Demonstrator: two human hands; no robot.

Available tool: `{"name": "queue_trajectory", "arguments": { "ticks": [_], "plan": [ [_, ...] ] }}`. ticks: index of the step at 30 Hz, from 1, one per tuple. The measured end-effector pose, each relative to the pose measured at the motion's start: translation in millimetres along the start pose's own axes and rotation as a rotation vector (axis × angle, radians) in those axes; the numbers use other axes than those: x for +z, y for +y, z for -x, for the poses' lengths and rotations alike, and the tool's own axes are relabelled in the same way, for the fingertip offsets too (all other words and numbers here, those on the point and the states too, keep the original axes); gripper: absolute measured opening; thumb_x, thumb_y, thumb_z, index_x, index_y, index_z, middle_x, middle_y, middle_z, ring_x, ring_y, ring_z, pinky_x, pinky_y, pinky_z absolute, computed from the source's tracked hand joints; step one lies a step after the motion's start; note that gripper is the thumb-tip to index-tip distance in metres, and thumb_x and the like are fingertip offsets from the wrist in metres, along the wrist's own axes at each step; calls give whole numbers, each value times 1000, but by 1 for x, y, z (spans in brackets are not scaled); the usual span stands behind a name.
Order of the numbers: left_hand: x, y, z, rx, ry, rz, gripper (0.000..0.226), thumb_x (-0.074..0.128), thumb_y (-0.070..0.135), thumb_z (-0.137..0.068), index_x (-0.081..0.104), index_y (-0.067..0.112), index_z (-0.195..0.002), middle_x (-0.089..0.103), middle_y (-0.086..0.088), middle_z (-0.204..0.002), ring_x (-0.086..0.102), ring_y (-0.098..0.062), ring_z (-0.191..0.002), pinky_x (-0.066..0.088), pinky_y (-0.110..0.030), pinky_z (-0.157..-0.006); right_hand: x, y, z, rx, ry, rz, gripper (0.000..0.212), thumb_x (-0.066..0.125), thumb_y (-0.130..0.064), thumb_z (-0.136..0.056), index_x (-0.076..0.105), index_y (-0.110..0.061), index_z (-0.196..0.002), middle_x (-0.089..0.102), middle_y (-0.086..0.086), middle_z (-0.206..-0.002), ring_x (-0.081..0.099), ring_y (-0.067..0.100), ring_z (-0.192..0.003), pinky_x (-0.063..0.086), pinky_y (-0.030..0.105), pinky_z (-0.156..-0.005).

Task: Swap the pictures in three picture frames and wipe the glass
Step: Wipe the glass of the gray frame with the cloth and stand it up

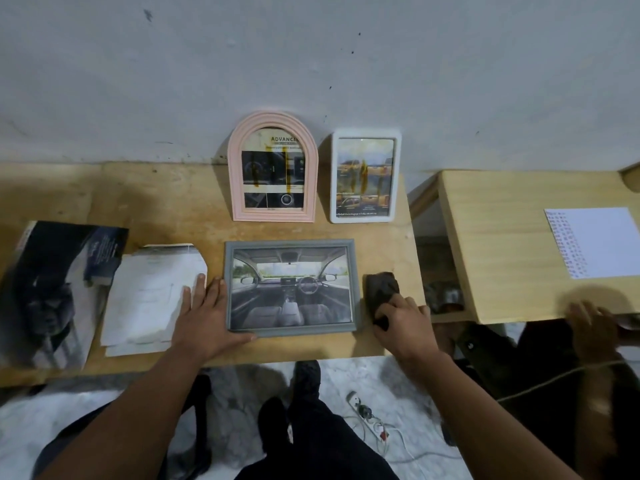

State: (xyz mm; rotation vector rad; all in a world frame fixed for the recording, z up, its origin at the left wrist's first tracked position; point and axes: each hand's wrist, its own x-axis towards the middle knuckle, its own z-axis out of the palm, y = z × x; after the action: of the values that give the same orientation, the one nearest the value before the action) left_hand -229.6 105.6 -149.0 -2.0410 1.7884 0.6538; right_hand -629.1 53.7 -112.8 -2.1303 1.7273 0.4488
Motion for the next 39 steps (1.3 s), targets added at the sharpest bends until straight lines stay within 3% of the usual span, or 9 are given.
{"name": "queue_trajectory", "arguments": {
  "ticks": [4,8,12,16,19,25,31,36,39],
  "plan": [
    [-5,4,-1,-28,-2,-18,146,46,102,-62,-8,12,-163,-9,-9,-173,-21,-33,-157,-14,-51,-124,-4,8,7,-46,-35,81,32,55,-57,-91,69,-34,-108,68,-7,-106,58,21,-104,33,41,-84],
    [-18,13,6,-33,84,57,130,58,94,-65,17,16,-162,27,-8,-165,29,-34,-149,33,-50,-118,-26,-9,-4,-27,24,36,35,48,-56,-96,69,-29,-92,68,-7,-92,62,20,-92,33,39,-80],
    [-18,18,1,-184,119,450,105,65,80,-77,31,20,-155,44,-14,-150,53,-35,-129,52,-45,-99,-40,-40,-31,39,27,-510,21,58,-40,-101,67,-22,-109,72,1,-100,68,19,-82,51,30,-71],
    [-20,22,-8,-319,123,769,76,68,74,-78,55,19,-128,56,-15,-122,61,-37,-111,54,-46,-95,-17,-63,-70,309,-181,-840,68,72,-52,-82,52,-22,-140,59,10,-130,65,27,-109,57,43,-97],
    [-11,19,-18,-417,95,893,88,65,88,-67,64,19,-122,61,-12,-120,63,-34,-109,54,-51,-99,19,-58,-96,428,-177,-892,96,58,-76,-57,53,-22,-136,60,12,-129,65,33,-107,59,51,-93],
    [8,17,-19,-512,114,1087,79,65,82,-62,69,28,-118,65,-8,-117,66,-31,-103,55,-55,-98,6,-65,-85,442,-181,-905,88,62,-77,-57,63,-18,-122,67,8,-116,67,29,-100,59,51,-92],
    [-9,23,18,-534,206,1238,54,68,57,-86,68,22,-126,69,-1,-118,66,-29,-109,52,-50,-102,-24,-73,-56,411,-110,-1052,49,74,-40,-92,61,-11,-129,66,9,-120,63,28,-108,53,49,-101],
    [-27,-6,44,-583,427,1344,49,68,40,-96,62,16,-138,67,-4,-130,62,-28,-120,49,-46,-107,-42,-114,-52,291,-68,-1127,48,72,-33,-95,56,-12,-135,64,6,-119,65,20,-100,59,40,-88],
    [-50,-40,53,-595,581,1356,35,67,30,-99,65,16,-131,65,1,-112,61,-23,-105,47,-36,-91,-58,-153,-59,158,-84,-1186,45,71,-29,-96,56,-15,-136,67,6,-123,69,18,-101,61,31,-75]
  ]
}}
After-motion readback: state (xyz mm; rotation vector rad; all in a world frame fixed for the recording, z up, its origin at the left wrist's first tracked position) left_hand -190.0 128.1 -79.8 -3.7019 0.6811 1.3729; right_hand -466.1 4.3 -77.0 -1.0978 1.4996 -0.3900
